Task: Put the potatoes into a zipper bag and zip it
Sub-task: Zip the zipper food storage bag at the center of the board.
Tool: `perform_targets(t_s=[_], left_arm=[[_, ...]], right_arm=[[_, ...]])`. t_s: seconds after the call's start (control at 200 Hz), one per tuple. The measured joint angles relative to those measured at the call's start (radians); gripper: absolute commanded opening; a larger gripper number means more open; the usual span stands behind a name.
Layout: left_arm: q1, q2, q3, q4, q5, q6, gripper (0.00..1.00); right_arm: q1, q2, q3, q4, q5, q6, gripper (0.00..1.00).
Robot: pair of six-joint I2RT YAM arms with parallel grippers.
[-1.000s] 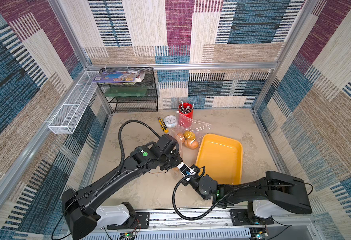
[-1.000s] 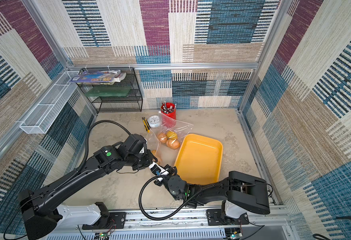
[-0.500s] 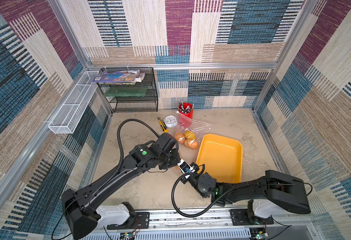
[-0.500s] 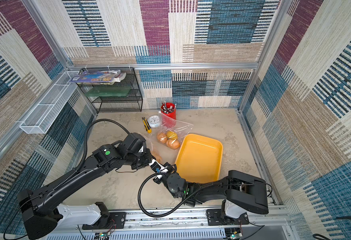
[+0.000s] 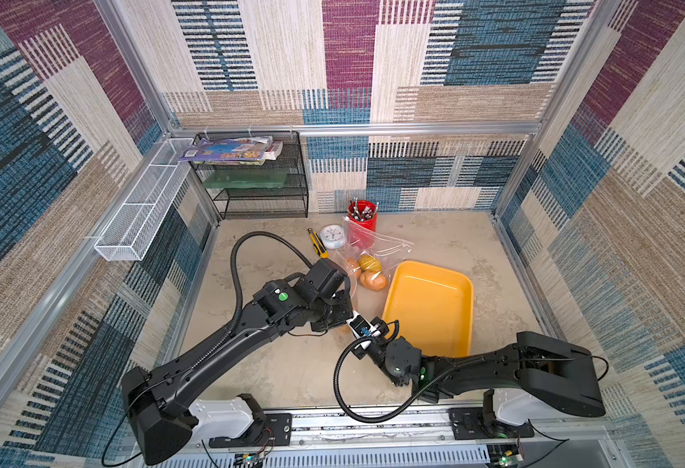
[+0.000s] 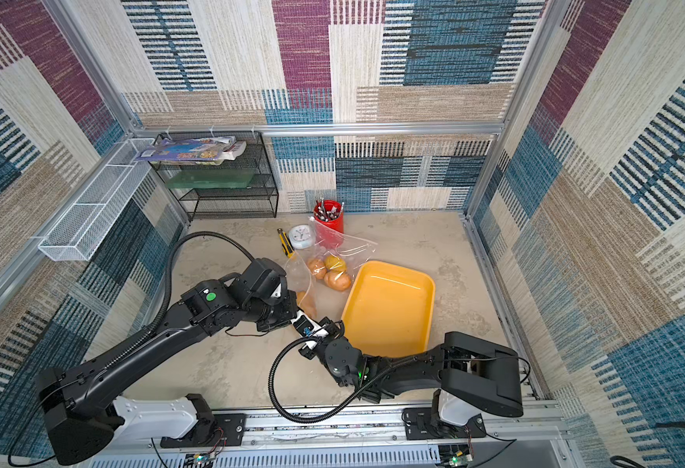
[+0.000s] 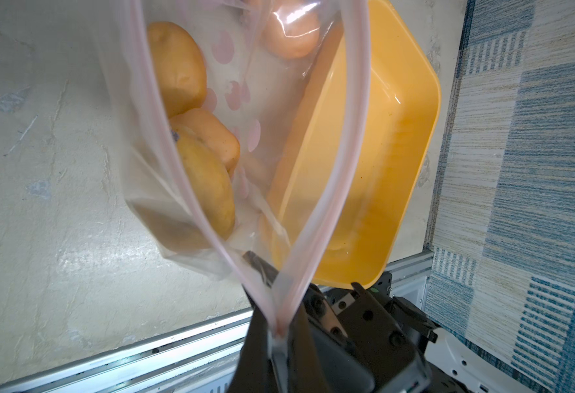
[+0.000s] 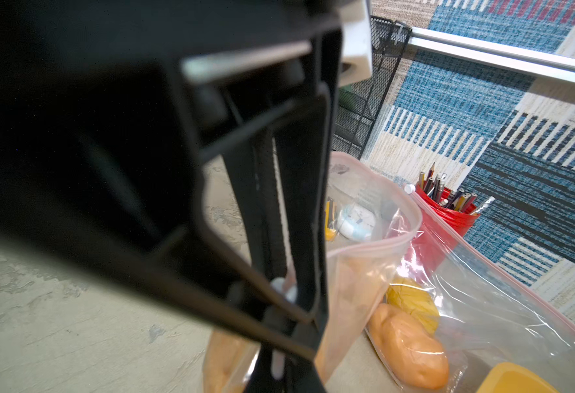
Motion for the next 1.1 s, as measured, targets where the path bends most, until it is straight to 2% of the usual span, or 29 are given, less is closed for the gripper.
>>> perform_targets(t_s=[0.556, 1.102], left_arm=[[0.073, 0.027, 0.016, -0.027, 0.037, 0.061, 0.00], [0.245, 0.053, 0.060, -0.026, 0.042, 0.139, 0.00]], right_arm=[[0.048, -0.055, -0.047, -0.015, 0.014, -0.004, 0.00], [0.106, -0.134, -0.089, -0.023, 0.004, 0.002, 0.00]])
